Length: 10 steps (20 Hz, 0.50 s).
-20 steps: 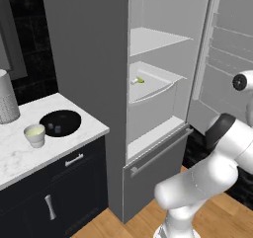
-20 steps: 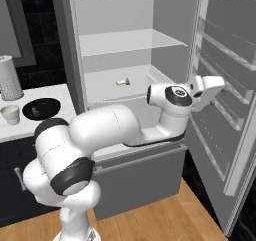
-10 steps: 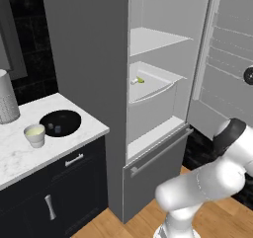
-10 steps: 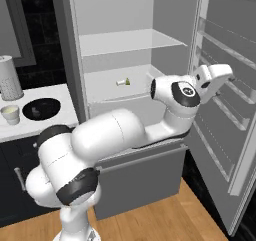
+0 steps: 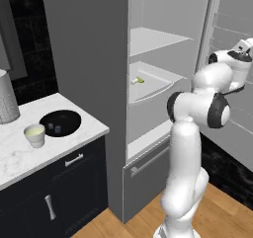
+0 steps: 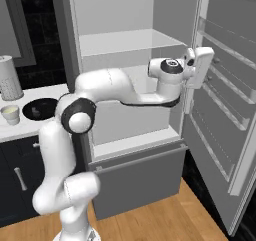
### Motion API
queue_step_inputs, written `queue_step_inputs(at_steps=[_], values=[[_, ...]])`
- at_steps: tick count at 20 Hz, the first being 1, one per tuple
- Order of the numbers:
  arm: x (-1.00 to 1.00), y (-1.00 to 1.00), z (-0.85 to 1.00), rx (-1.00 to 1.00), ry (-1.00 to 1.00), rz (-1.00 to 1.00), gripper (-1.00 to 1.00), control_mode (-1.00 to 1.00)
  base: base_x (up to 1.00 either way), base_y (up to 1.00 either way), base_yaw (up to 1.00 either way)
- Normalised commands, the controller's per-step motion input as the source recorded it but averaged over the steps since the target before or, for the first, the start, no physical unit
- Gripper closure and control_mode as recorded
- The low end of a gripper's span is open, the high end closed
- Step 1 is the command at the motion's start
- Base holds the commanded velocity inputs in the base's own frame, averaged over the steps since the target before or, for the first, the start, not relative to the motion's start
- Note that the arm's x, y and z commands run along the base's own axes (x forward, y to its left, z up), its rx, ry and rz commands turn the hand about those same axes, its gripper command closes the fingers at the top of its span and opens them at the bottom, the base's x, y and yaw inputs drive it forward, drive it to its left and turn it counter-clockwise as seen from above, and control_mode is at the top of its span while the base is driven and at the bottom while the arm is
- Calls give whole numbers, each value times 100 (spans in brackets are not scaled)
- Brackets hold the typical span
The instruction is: Grab a lemon wedge from the fridge and one ice cube from the ice bowl, and put them in the glass of lemonade.
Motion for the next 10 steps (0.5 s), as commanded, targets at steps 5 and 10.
queue_step_inputs(at_steps=[5, 10], values=[[70, -48, -26, -3, 20, 0, -100, -100, 0, 0, 0], [3, -17, 10, 0, 5, 1, -100, -100, 0, 0, 0]])
